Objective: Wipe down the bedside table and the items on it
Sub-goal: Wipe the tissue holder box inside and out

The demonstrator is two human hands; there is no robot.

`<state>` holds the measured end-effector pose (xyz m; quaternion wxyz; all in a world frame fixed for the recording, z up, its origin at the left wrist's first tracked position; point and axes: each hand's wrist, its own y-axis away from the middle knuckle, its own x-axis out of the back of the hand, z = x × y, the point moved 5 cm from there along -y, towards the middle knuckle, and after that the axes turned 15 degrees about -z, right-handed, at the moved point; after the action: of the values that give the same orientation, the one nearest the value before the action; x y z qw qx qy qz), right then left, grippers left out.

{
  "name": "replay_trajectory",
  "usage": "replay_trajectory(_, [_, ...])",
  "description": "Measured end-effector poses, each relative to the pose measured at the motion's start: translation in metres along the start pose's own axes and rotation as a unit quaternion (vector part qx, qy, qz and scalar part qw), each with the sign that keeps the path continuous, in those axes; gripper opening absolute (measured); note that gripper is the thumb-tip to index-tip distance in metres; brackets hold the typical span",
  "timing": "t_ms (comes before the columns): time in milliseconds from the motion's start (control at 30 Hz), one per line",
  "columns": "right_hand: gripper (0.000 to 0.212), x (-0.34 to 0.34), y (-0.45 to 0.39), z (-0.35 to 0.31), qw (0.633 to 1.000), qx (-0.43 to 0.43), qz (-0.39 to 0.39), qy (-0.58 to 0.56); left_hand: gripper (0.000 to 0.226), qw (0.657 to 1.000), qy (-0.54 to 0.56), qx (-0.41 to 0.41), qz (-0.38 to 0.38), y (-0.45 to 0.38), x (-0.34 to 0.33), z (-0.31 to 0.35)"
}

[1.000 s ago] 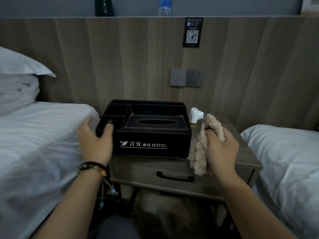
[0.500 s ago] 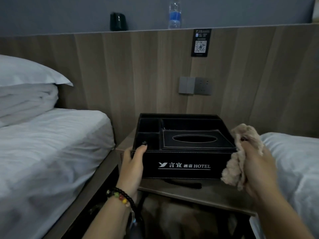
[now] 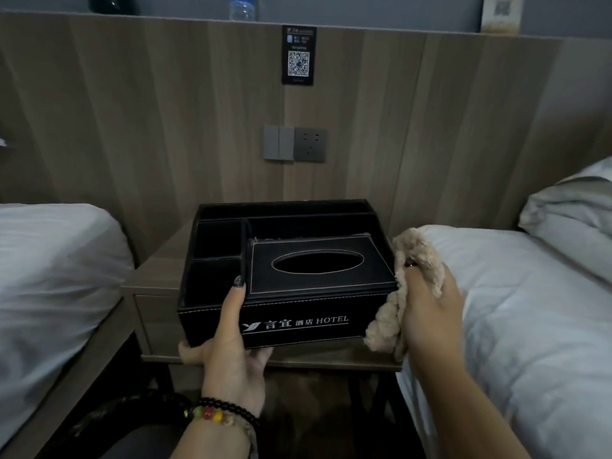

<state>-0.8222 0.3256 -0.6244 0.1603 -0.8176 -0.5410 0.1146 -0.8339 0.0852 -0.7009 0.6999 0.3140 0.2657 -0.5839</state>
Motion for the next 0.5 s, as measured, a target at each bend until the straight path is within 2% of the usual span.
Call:
replay_trajectory(67, [0.013,-0.001,0.0,-0.001,1.0,-0.005,0.004,0.012,0.11,1.0,0.01,0.011,-0.001,0.006,-0.004,0.001])
replay_trajectory(133, [0.017,-0.001,0.003,-0.006,0.999,0.016,0.015,0.04,0.085,1.0,0.007,0.027,-0.006,0.013,-0.007,0.003])
replay_trajectory(200, [0.013,-0.001,0.01,-0.02,0.994,0.075,0.027,0.07,0.05,0.999,0.015,0.046,-0.012,0.02,-0.008,0.002])
replay_trajectory(267, [0.025,-0.007,0.022,-0.041,0.977,0.17,0.024,0.126,0.042,0.998,0.023,0.064,-0.016,0.023,-0.006,0.0])
replay_trajectory(333, [0.036,-0.027,0.031,-0.062,0.95,0.252,-0.032,0.184,0.042,0.997,0.038,0.073,-0.009,0.025,-0.006,-0.002])
replay_trajectory(367, [0.038,-0.044,0.033,-0.067,0.931,0.279,-0.085,0.218,0.039,0.996,0.045,0.075,-0.009,0.026,-0.008,-0.003])
replay_trajectory(433, [0.038,-0.086,0.038,-0.066,0.868,0.317,-0.205,0.323,0.033,0.996,0.046,0.075,0.0,0.025,-0.011,-0.004])
replay_trajectory(500, [0.039,-0.119,0.044,-0.057,0.803,0.321,-0.256,0.432,0.037,0.997,0.035,0.072,0.004,0.023,-0.012,-0.004])
